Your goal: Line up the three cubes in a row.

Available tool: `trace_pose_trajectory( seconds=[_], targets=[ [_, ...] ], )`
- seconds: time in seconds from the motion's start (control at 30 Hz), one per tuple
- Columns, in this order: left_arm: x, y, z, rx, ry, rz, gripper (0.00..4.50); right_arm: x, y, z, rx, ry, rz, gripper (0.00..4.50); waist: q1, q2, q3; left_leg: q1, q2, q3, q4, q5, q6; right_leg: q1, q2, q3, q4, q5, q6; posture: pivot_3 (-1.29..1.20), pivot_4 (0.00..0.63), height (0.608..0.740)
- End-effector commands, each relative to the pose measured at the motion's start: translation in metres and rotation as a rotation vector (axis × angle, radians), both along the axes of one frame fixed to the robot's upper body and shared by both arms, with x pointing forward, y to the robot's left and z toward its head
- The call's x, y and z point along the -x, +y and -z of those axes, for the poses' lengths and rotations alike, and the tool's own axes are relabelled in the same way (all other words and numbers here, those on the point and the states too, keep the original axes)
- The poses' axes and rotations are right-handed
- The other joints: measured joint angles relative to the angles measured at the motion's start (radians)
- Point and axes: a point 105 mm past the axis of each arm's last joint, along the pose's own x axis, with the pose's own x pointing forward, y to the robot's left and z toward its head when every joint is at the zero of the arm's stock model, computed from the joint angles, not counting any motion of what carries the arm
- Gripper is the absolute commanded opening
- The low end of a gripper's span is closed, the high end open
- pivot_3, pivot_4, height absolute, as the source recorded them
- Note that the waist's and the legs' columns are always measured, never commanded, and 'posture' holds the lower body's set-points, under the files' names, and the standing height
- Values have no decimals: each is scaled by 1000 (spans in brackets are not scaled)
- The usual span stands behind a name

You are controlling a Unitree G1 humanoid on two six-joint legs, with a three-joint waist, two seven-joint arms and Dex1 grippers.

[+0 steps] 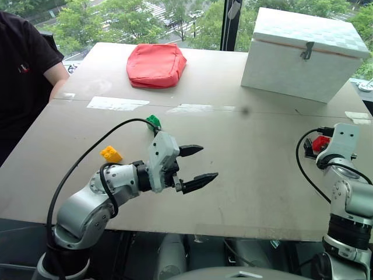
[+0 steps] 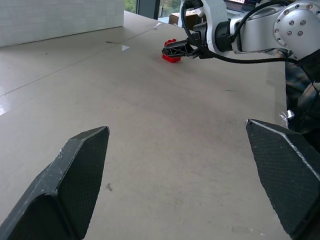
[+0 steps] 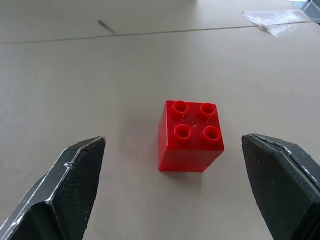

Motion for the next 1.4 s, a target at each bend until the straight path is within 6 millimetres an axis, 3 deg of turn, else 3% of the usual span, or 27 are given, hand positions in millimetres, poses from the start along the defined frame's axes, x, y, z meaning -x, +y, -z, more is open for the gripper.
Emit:
trace_pose_trajectory(
  seconds=[0.03,0.23,0.33,0.5,0.73,0.87,0.93,1.07,1.2,1.4],
  targets=[
    [3,0,-14,16,-52,16,4459,-3,-3,-9,17,-71,16,4500,0,0,0,0,0,0,0,0,0,0,0,0,0,0,0,0,150,740],
    [5,1,-15,8,-49,29,4459,-7,-10,4,-4,-57,40,4500,1,0,0,0,0,0,0,0,0,0,0,0,0,0,0,0,150,740],
    [10,0,-18,16,-47,62,4500,-11,-10,4,-3,-70,29,3740,1,1,0,0,0,0,0,0,0,0,0,0,0,0,0,0,150,740],
    [10,2,-18,-5,-45,64,4500,-14,-8,6,8,-67,21,1369,0,2,0,0,0,0,0,0,0,0,0,0,0,0,0,0,150,740],
    [9,4,-19,-7,-38,49,4500,-16,1,4,24,-60,-57,1269,0,2,0,0,0,0,0,0,0,0,0,0,0,0,0,0,150,740],
    [8,7,-18,-7,-29,31,4500,-22,55,-14,23,-90,-454,1269,-1,2,1,0,0,0,0,0,0,0,0,0,0,0,0,0,150,740],
    [10,11,-17,-8,-20,26,4500,-14,96,-26,22,-84,-762,1269,-2,3,1,1,0,-1,0,0,0,0,0,0,0,0,0,0,150,740],
    [17,25,-10,-37,16,20,4500,7,148,-36,120,-7,-1275,1269,-3,5,2,1,0,-3,-1,0,0,0,0,1,0,0,-1,0,150,740],
    [25,43,0,-73,52,3,4500,5,166,-31,221,96,-1604,1269,1,5,2,2,0,-2,-1,0,0,0,0,0,-1,-2,-4,0,150,740],
    [28,52,4,-91,48,-28,4500,-17,170,-22,315,152,-1761,1269,9,4,3,2,0,0,0,0,0,0,-2,0,-2,-2,-5,0,150,740]
  ],
)
